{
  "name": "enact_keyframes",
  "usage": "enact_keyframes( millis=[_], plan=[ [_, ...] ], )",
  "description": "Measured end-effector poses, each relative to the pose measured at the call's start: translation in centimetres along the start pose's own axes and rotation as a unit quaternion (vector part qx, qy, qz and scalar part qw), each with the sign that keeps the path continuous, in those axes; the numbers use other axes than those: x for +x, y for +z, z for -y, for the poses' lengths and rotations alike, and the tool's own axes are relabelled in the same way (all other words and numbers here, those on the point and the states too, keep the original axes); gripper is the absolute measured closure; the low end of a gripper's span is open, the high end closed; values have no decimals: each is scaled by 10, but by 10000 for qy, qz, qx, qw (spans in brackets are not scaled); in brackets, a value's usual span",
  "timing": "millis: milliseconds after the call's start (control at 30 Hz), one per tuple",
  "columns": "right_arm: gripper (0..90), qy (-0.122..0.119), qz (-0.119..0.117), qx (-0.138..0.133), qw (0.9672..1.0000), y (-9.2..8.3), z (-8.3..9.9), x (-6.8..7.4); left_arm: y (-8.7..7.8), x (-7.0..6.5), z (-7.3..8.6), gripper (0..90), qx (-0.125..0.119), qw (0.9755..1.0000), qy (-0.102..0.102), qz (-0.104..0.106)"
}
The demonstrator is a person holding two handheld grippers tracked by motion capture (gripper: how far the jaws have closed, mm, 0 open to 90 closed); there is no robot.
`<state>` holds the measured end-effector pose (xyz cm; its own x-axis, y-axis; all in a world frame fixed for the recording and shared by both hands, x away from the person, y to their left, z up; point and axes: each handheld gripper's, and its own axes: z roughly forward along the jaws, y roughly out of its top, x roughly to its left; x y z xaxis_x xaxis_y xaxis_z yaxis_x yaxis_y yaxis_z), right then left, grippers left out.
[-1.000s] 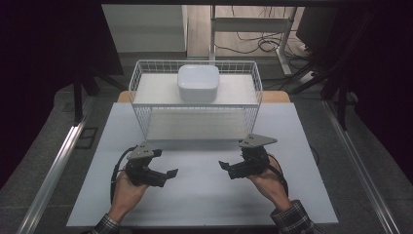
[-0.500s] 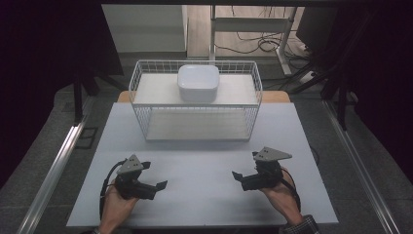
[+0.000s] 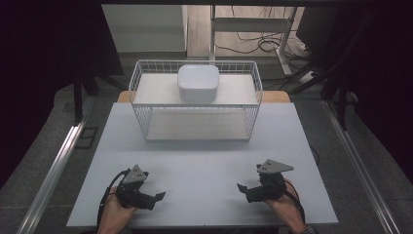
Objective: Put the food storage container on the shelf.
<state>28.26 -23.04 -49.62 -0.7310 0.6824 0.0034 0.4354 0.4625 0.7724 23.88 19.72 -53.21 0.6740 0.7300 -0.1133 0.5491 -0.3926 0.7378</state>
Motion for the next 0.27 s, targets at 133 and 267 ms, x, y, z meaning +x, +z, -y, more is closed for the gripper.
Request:
enact_keyframes(
  millis=[133, 267],
  plan=[
    [0, -77, 101, 235, 9996, 7, 5, 0, 3, 2, 2, 27, 103, 9999, -3, -2],
    [0, -82, 287, 333, 9990, 9, 7, -1, 2, 2, 1, 26, 67, 10000, -12, 4]
  ],
)
